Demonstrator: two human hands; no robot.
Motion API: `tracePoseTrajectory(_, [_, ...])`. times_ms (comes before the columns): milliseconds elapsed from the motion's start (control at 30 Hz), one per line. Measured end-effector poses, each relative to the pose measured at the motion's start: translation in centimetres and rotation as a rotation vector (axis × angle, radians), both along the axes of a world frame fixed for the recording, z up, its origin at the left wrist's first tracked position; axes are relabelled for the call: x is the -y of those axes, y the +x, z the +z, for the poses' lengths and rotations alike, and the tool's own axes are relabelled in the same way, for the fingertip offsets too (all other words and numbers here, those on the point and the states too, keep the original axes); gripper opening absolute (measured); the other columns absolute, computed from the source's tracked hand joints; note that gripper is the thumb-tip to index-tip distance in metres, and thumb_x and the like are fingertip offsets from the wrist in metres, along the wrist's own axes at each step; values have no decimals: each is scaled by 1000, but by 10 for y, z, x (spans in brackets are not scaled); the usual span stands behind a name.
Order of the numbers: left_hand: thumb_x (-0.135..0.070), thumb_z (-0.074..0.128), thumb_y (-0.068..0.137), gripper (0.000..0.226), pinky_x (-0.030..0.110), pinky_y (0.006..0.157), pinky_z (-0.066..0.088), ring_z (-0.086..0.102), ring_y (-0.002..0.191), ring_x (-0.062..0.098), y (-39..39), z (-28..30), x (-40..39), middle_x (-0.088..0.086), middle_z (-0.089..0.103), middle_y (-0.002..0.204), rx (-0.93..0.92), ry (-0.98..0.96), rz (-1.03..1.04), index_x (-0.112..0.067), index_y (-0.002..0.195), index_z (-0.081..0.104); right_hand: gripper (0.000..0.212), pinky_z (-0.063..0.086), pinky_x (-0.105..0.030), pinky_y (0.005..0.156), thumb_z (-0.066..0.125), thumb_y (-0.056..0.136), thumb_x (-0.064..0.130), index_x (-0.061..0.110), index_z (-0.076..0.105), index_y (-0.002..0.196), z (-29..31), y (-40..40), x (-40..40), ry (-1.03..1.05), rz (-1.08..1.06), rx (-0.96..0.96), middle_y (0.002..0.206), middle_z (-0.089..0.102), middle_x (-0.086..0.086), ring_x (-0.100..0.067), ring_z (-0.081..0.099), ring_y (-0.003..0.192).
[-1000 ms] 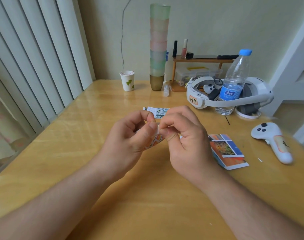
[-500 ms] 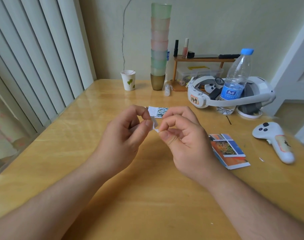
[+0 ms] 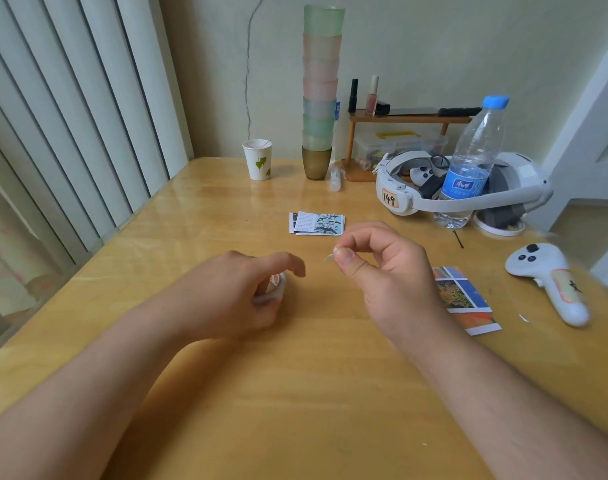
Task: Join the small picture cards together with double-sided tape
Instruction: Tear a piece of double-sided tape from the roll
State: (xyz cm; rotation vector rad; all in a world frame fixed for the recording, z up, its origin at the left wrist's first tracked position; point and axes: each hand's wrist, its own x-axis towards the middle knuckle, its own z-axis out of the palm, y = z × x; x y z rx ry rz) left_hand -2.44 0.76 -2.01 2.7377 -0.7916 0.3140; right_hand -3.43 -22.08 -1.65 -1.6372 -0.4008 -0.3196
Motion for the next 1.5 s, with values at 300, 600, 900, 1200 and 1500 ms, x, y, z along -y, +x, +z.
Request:
tracePoseTrajectory(300, [-43,72,82,44,19,72,42,50,75,8,-11,5,22,-10,54,88,-323,-775,36,-37,125,73,9,45,-35,82,73,77,16,24,76,79,14,-10,-11,553,247,-571,84,67,0,-20,58,92])
tracePoseTrajectory(600, [-11,55,83,42,30,86,44,62,89,12,-26,15,67,2,69,108,-890,-1644,-47,-11,118,79,15,39,-31,78,69,78,23,25,75,92,18,-14,-18,745,267,-729,83,64,4,-19,56,91])
tracePoseTrajectory(900, [-24,74,81,38,22,75,47,63,83,8,-28,19,74,2,72,101,-918,-1702,14,-8,115,79,13,39,-28,75,70,77,23,29,79,84,18,-16,-23,720,266,-708,86,69,8,-12,56,84])
tracePoseTrajectory(1200, [-22,72,88,21,20,73,45,62,83,7,-27,13,77,1,72,95,-872,-1726,43,-14,104,83,21,38,-28,77,73,75,24,27,78,95,13,-15,-27,693,263,-653,92,72,7,-12,57,84])
tracePoseTrajectory(1500, [-23,73,94,13,24,77,49,64,88,8,-27,10,75,0,74,102,-763,-1711,186,-18,98,84,25,47,-15,80,75,93,15,38,81,99,-5,-6,-19,-67,-271,155,100,65,4,-9,66,90])
